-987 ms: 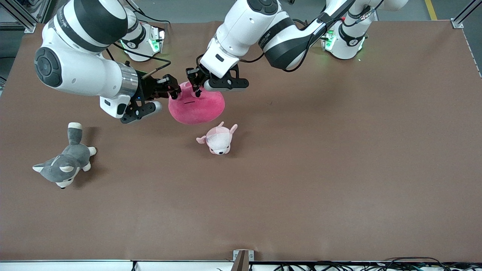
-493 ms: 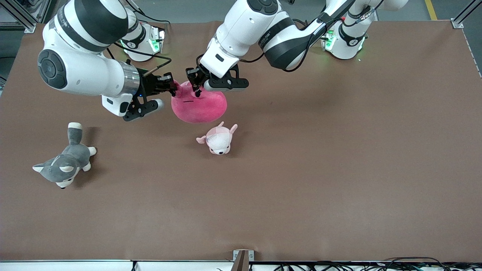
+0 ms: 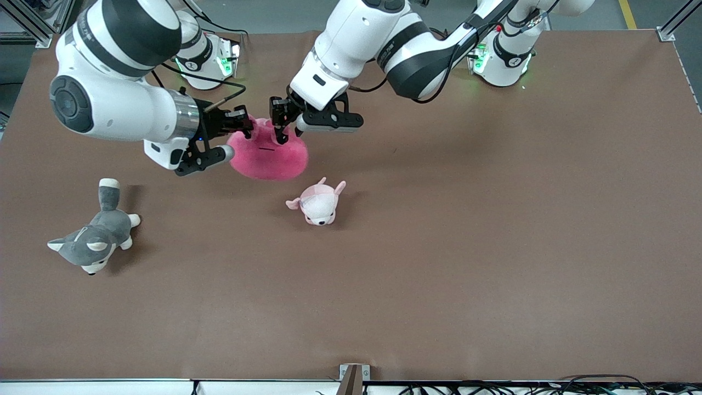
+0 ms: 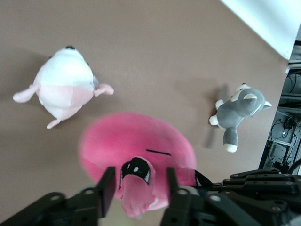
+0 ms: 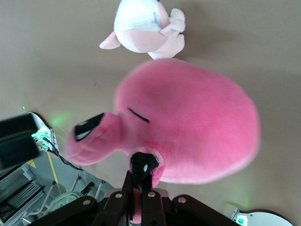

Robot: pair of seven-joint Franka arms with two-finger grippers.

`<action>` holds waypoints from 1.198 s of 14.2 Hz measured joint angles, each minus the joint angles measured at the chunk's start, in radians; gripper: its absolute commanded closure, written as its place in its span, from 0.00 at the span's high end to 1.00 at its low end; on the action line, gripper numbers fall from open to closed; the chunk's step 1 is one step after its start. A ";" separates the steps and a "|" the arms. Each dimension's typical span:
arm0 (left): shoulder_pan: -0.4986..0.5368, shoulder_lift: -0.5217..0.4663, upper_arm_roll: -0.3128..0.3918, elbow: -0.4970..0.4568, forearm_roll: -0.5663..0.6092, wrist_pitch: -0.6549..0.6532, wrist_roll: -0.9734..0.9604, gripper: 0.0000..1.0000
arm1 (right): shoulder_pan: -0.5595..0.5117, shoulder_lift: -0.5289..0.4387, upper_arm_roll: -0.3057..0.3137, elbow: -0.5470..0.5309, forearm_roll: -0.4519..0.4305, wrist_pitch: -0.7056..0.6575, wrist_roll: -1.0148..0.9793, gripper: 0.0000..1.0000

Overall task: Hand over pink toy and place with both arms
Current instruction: 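Open the left gripper and carry the plush away with the right gripper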

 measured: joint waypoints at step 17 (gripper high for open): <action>0.472 -0.401 0.009 0.011 0.010 -0.828 0.579 1.00 | -0.408 0.354 -0.007 0.178 -0.045 0.064 -0.511 0.01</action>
